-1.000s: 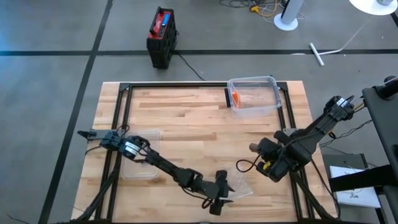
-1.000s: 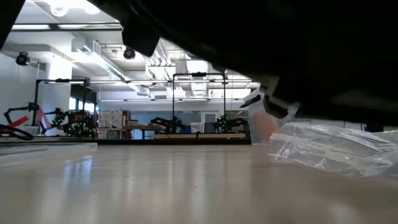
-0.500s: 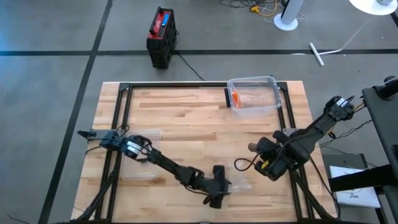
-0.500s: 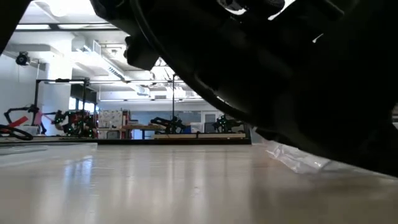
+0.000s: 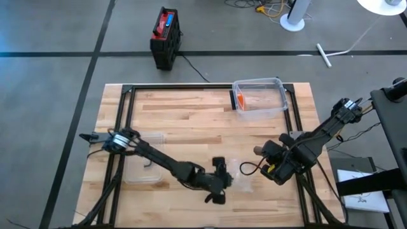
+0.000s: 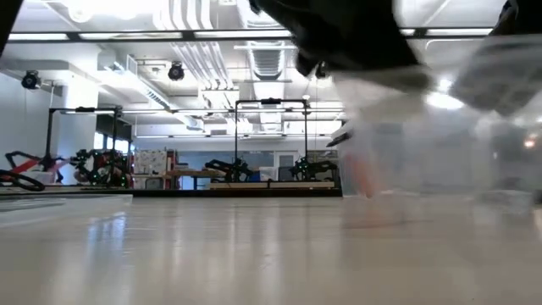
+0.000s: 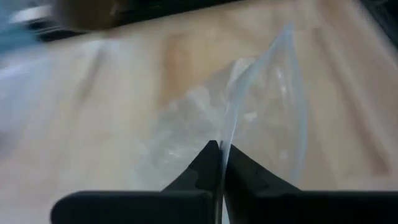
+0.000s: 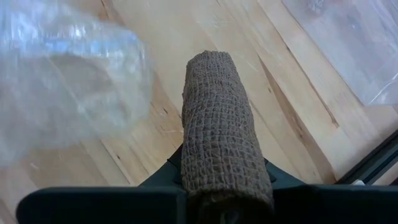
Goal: Roll bandage
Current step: Put the rolled brown bandage into the transparent zip bag
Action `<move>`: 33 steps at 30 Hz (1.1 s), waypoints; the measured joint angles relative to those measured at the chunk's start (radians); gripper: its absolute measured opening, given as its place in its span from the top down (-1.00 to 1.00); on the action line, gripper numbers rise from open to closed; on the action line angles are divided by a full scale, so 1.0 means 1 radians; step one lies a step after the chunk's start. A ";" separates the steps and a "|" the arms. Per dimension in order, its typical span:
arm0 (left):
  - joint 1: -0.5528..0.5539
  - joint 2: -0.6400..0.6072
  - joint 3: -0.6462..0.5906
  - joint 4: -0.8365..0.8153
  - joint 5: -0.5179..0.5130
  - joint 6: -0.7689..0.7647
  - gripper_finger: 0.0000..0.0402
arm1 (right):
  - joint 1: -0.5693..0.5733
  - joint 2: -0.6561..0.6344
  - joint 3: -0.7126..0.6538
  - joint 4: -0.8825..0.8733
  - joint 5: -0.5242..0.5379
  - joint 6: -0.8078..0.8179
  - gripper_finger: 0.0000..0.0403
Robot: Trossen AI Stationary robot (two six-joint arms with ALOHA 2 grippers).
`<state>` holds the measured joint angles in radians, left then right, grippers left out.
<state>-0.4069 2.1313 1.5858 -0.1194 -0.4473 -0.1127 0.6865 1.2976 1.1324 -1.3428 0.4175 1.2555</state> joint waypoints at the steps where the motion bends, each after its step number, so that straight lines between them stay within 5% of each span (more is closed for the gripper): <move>1: 0.004 -0.027 -0.008 -0.036 -0.021 0.009 0.99 | 0.000 0.000 0.000 0.001 0.000 0.000 0.75; 8: 0.047 -0.248 -0.148 -0.031 -0.042 -0.030 0.99 | 0.000 0.000 0.000 0.046 0.004 -0.035 0.75; 21: 0.157 -0.546 -0.667 0.416 -0.048 -0.431 1.00 | 0.002 0.000 0.154 0.343 0.116 -0.344 0.75; 28: 0.161 -0.505 -0.660 0.430 -0.066 -0.455 1.00 | -0.039 0.014 0.268 0.576 0.216 -0.732 0.75; 33: 0.161 -0.497 -0.595 0.406 -0.035 -0.454 1.00 | -0.129 0.075 0.303 0.580 0.241 -0.918 0.75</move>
<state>-0.2461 1.6344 0.9906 0.2871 -0.4820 -0.5671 0.5572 1.3726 1.4358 -0.7629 0.6590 0.3375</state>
